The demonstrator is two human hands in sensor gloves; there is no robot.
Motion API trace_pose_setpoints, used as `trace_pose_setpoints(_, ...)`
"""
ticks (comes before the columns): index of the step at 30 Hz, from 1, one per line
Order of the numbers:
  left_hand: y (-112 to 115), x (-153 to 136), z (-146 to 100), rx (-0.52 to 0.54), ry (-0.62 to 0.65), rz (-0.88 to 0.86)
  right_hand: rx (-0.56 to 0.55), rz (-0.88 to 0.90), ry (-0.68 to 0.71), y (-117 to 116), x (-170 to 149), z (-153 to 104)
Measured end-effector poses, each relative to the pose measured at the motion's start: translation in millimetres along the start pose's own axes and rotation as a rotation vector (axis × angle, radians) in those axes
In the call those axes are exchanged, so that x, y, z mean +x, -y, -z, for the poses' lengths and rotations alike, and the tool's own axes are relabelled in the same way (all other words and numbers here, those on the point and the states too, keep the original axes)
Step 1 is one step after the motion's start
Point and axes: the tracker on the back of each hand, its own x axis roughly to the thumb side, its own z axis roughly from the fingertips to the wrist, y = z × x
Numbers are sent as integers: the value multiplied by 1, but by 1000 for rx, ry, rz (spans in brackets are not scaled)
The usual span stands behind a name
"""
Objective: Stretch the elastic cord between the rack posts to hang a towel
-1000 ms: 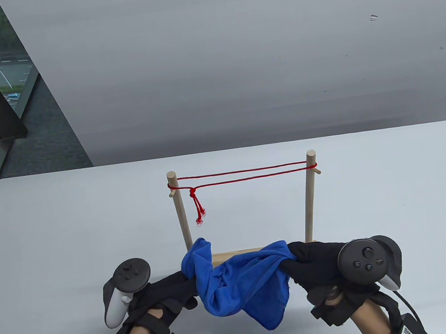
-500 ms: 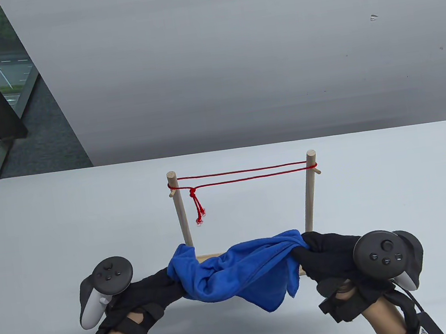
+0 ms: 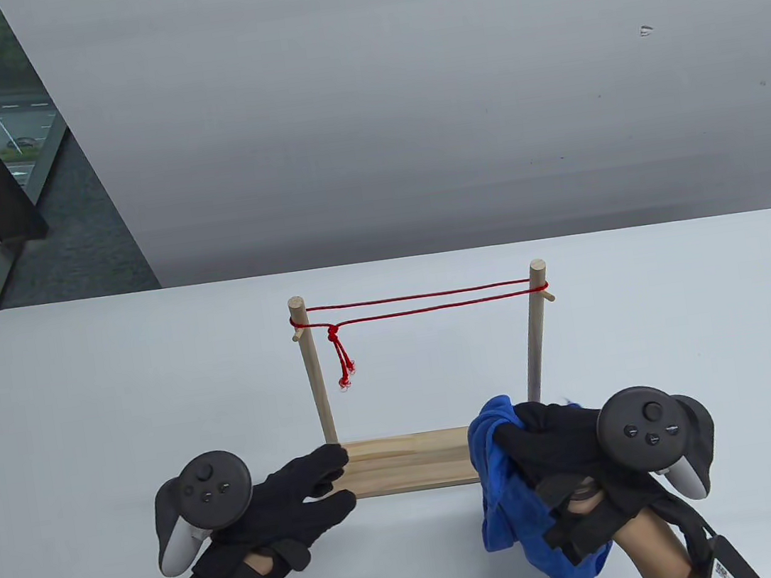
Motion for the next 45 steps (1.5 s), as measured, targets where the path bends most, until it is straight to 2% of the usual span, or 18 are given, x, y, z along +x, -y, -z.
trace_pose_setpoints(6,28,55,12,57,179,99,36,44,-58,-12,-1,6)
trace_pose_setpoints(10,45,76,23,91,203,197,104,130,-65,-28,2,11)
trace_pose_setpoints(11,48,79,25,125,209,218,124,156,-64,-32,4,12)
trace_pose_setpoints(12,48,80,25,220,209,220,131,167,-63,-34,4,13)
trace_pose_setpoints(13,47,79,25,268,205,219,136,167,-55,-34,4,13)
trace_pose_setpoints(18,35,69,21,311,164,172,214,255,-43,-32,-2,11)
trace_pose_setpoints(22,26,57,13,376,115,211,187,284,-38,-26,-5,10)
trace_pose_setpoints(26,21,38,8,359,43,267,164,311,-38,-18,-8,9)
trace_pose_setpoints(33,22,3,4,263,-94,346,150,311,-26,-10,-6,10)
trace_pose_setpoints(37,25,-21,3,154,-204,435,108,282,-14,-2,-6,11)
trace_pose_setpoints(40,29,-39,1,117,-257,513,101,285,-11,1,-4,12)
trace_pose_setpoints(45,30,-64,2,59,-344,505,92,250,5,5,0,14)
